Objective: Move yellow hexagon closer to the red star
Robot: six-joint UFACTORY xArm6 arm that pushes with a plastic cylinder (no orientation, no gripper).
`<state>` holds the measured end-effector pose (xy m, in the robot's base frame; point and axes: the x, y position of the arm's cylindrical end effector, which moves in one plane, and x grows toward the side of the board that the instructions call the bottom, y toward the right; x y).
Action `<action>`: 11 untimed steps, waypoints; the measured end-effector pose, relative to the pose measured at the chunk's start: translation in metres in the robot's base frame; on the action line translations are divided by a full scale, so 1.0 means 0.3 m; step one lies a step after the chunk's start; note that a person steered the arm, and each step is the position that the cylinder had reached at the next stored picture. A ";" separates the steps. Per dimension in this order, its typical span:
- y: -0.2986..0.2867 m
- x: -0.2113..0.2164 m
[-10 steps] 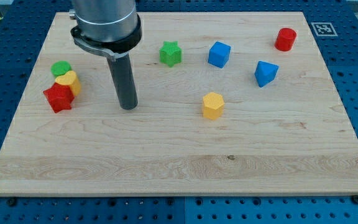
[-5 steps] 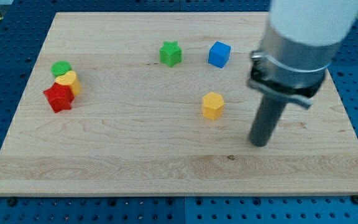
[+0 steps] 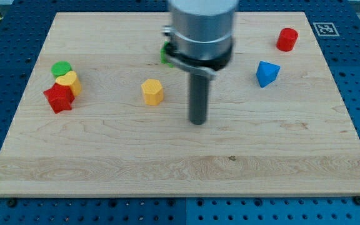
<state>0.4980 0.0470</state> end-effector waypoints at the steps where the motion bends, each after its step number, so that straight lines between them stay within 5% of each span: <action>1: -0.004 -0.061; 3: -0.308 -0.106; 7: -0.311 -0.382; 10: -0.498 -0.273; 11: -0.395 -0.276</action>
<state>0.4151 -0.0716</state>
